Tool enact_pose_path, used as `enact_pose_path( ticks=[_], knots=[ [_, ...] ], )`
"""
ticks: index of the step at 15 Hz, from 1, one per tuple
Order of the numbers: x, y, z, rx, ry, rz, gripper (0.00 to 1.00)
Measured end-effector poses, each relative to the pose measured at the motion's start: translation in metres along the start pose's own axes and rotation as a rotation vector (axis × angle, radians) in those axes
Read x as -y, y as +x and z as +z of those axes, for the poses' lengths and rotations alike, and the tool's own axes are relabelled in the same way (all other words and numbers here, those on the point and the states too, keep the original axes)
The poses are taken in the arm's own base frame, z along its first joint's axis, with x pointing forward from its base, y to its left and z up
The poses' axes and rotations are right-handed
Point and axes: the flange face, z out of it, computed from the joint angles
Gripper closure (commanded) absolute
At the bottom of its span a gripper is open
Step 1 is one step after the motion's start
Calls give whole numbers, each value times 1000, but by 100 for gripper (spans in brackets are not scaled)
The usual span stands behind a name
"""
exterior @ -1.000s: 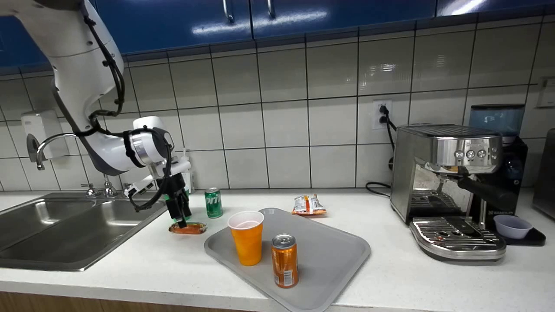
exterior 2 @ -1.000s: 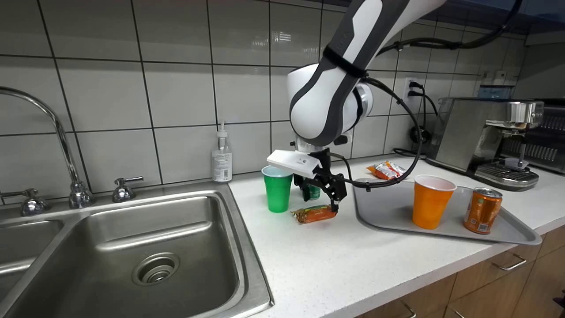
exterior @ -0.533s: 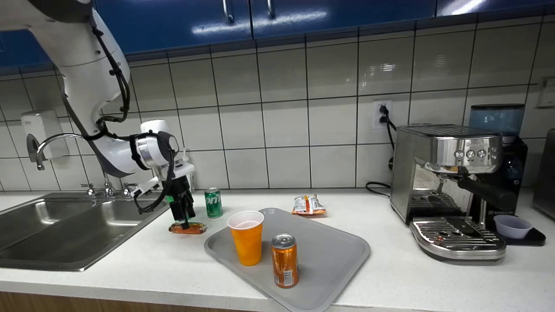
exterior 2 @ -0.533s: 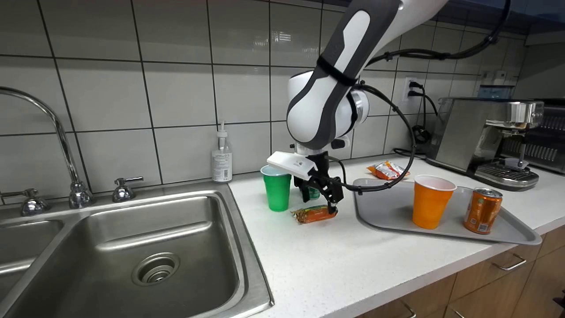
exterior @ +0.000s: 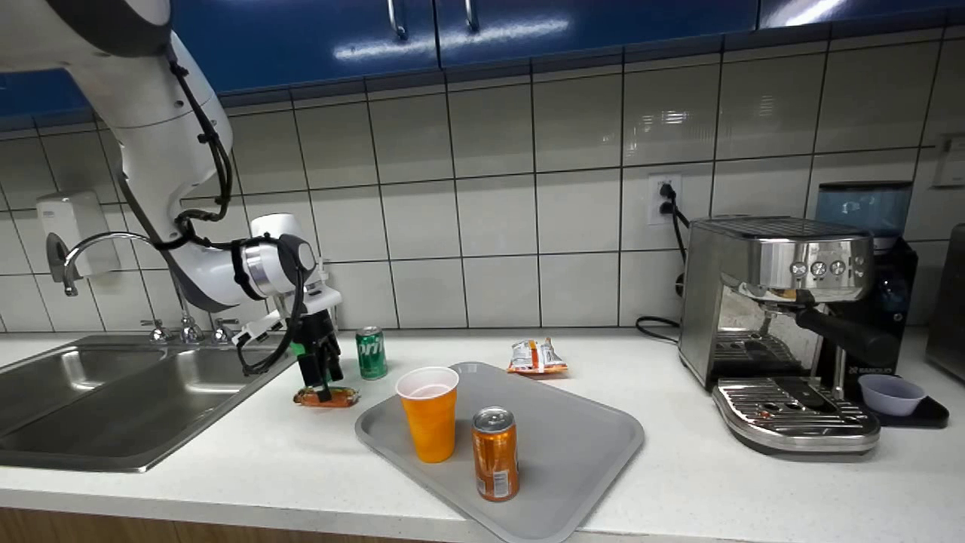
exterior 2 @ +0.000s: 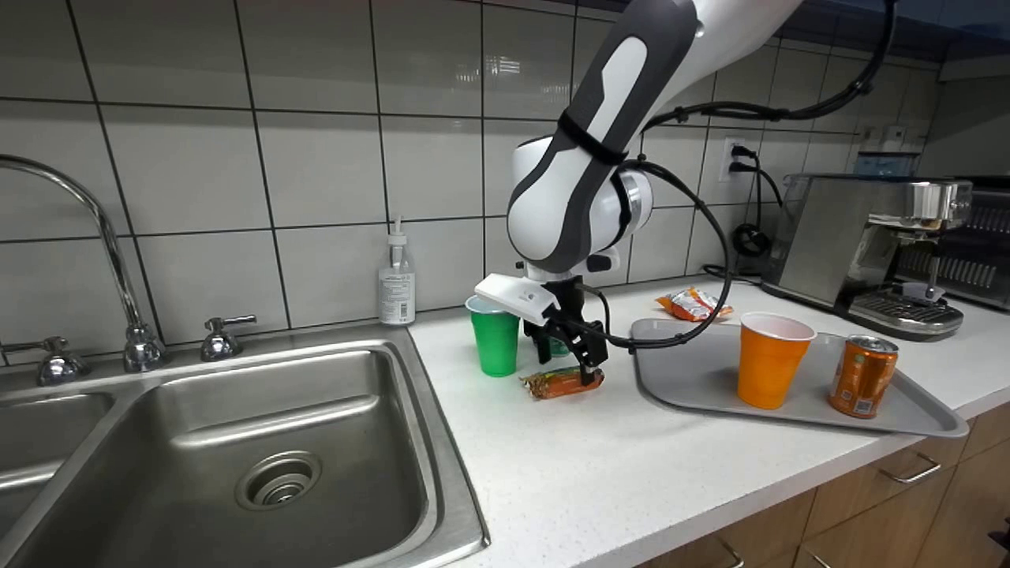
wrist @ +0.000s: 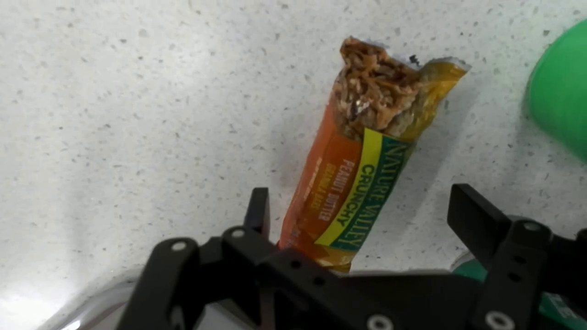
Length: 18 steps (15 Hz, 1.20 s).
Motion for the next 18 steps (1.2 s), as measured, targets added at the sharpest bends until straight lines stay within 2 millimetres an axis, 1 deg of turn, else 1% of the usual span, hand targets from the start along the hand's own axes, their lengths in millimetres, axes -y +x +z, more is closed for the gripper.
enact_pose_path(
  ticks=[1, 2, 3, 4, 8, 9, 10, 15, 18],
  knots=[
    [1, 0, 1, 1, 0, 3, 25],
    [1, 1, 2, 1, 0, 6, 27],
    [1, 1, 3, 0, -1, 9, 34],
    [1, 2, 3, 1, -2, 13, 44],
    [1, 4, 3, 0, -2, 24, 73],
    [1, 4, 3, 0, -2, 26, 82],
    [1, 4, 3, 0, -2, 27, 84],
    [0, 7, 3, -3, -3, 32, 84],
    [-4, 10, 4, -5, -10, 37, 84]
  ],
)
